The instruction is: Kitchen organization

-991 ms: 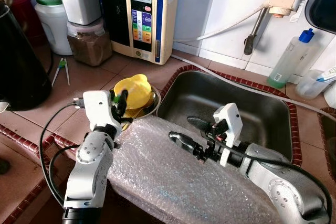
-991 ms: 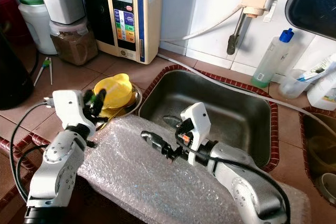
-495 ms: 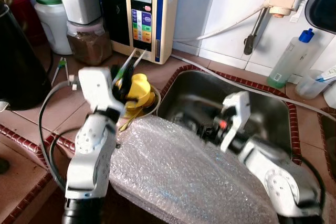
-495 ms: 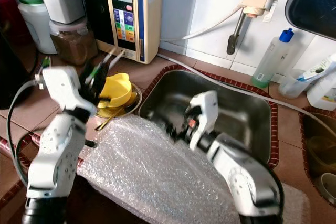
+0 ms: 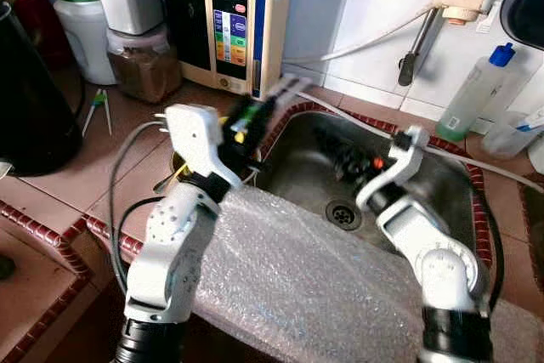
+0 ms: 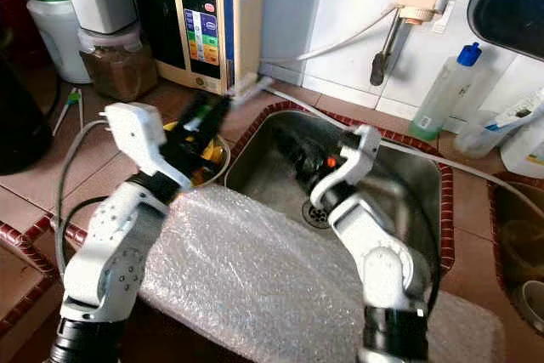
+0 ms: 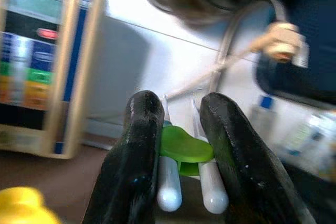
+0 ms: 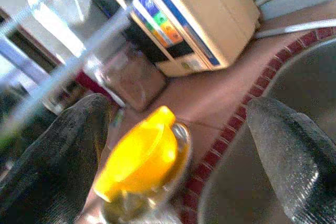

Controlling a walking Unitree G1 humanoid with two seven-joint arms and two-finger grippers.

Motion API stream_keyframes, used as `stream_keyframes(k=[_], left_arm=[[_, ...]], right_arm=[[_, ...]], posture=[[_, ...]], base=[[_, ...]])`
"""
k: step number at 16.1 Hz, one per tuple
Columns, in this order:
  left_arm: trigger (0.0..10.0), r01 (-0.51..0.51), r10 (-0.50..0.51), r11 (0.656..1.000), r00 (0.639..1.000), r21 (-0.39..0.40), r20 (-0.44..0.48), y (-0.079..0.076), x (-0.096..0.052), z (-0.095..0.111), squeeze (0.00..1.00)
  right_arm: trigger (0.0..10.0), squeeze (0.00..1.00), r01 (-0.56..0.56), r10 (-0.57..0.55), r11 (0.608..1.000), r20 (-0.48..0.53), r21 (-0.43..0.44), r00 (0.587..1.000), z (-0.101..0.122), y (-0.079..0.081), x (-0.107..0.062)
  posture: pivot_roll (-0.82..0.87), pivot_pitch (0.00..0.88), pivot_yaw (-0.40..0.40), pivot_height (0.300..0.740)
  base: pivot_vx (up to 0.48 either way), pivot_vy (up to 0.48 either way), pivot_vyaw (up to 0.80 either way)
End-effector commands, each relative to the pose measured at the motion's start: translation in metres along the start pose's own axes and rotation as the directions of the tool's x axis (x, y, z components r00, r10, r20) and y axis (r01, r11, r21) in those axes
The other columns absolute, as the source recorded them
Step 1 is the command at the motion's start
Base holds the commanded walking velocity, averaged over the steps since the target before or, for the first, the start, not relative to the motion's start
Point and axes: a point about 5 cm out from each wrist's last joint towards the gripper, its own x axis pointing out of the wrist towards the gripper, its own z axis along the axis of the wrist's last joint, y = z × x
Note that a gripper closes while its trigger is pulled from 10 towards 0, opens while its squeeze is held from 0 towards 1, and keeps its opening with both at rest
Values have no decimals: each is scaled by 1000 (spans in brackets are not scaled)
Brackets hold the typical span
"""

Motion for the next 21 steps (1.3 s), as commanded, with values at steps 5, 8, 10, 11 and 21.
stream_keyframes(k=[5, 8, 10, 11, 21], left_arm=[[0, 94, -95, 995, 993, -8, -67, -12, -5, -15, 0], [0, 122, -121, 993, 989, -3, -84, -15, -6, -19, 0], [0, 133, -132, 991, 987, -4, -85, -15, -6, -19, 0], [0, 142, -142, 990, 986, -4, -88, -16, -5, -20, 0], [0, 146, -145, 989, 985, 11, -94, -14, -7, -21, 0]], right_arm=[[10000, 0, -49, 39, 975, 52, 217, 998, 14, 2, 5], [10000, 0, -72, 65, 963, 35, 259, 997, 10, 7, 5], [39, 0, -75, 69, 954, 31, 291, 997, 8, 10, 8], [0, 0, -83, 78, 950, 27, 301, 997, 5, 13, 12], [0, 0, -74, 64, 951, 44, 301, 997, 8, 10, 14]], posture=[[-30, 0, -59, 740], [-30, 0, -58, 740], [-33, 0, -59, 740], [-30, 0, -60, 740], [-27, 0, -51, 740]], base=[[0, 0, 0], [0, 0, 0], [0, 0, 0], [0, 0, 0], [0, 0, 0]])
